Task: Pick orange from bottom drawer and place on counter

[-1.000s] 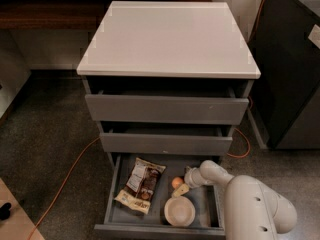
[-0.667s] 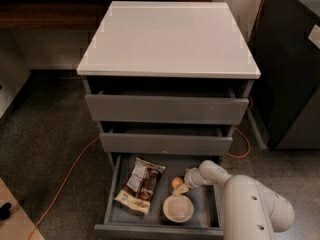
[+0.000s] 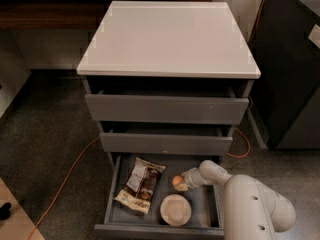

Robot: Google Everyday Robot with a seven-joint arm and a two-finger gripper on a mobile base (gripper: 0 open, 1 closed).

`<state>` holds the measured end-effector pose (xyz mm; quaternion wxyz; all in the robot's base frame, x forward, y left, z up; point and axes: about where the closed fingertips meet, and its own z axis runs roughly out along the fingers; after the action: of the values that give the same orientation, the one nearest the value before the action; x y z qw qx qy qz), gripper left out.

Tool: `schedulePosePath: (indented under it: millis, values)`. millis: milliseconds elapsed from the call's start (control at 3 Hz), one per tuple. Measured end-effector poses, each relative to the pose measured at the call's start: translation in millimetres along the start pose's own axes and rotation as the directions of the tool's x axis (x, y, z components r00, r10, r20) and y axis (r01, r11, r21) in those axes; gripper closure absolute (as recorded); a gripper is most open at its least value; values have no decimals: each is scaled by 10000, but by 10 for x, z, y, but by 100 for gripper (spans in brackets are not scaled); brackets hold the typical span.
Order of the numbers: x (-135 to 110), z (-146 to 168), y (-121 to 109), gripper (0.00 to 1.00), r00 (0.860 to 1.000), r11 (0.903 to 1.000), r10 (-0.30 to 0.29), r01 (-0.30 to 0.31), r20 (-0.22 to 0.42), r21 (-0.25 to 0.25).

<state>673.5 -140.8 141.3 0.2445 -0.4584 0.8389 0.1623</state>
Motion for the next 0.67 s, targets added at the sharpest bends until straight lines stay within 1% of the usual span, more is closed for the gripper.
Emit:
schedulePosePath:
  millis: [333, 667]
  values:
    - [-23, -69, 13, 92, 9998, 9999, -100, 99, 158, 62]
    - [-64, -288, 134, 100, 9973, 9990, -433, 428, 598, 90]
